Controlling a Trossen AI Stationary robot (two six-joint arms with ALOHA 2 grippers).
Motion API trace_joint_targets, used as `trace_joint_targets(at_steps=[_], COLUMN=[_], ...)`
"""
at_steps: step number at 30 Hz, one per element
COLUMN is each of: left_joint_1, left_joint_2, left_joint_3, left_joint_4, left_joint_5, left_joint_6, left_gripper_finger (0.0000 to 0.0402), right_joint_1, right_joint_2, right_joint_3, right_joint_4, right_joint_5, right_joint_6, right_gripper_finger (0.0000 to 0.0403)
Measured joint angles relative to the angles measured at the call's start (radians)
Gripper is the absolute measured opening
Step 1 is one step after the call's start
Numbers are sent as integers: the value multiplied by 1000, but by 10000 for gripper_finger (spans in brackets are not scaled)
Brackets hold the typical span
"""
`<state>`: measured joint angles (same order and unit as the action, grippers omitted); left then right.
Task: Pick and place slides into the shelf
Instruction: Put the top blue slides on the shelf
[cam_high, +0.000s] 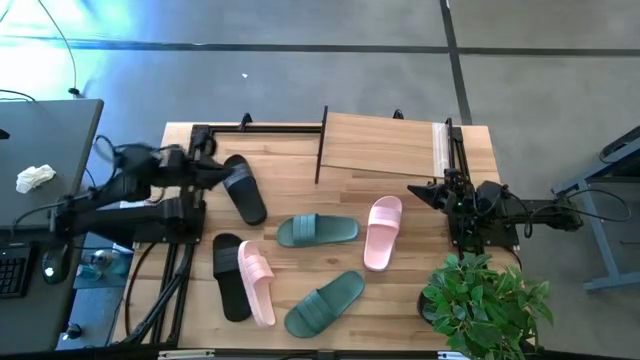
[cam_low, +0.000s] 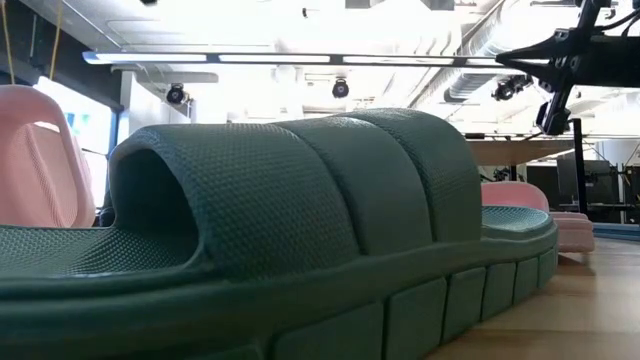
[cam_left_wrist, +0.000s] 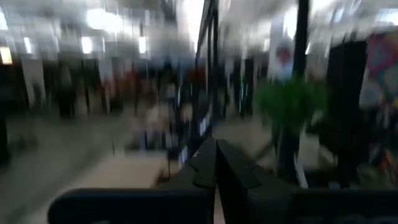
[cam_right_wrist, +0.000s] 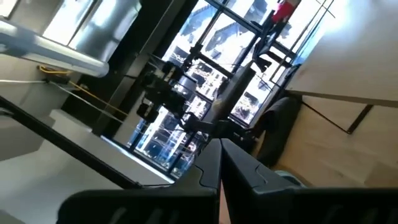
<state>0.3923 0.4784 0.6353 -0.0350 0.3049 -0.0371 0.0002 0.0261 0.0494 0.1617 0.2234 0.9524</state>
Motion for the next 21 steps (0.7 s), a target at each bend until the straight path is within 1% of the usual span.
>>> trace_joint_targets(at_steps=[3, 6, 8, 10, 13, 16, 21], left_joint_1=[-1, -11, -33, -58, -95, -115, -125], left_joint_2=[126, 257, 341, 423, 538, 635, 760], left_joint_3=[84, 139, 144, 133, 108, 102, 102], left_joint_4=[-200, -388, -482, -540, -551, -511, -392], left_joint_5=[28, 52, 52, 52, 43, 15, 51], left_joint_6=[-8, -91, -158, -215, -275, -329, -381], left_gripper_finger=[1, 1, 1, 1, 1, 1, 1], right_joint_1=[0, 0, 0, 0, 0, 0, 0], right_joint_2=[0, 0, 0, 0, 0, 0, 0], right_joint_3=[0, 0, 0, 0, 0, 0, 0], right_joint_4=[0, 0, -1, -1, -2, -3, -3], right_joint_5=[0, -5, -7, -15, -38, -65, -81], right_joint_6=[0, 0, 0, 0, 17, 19, 17], right_gripper_finger=[0, 0, 0, 0, 0, 0, 0])
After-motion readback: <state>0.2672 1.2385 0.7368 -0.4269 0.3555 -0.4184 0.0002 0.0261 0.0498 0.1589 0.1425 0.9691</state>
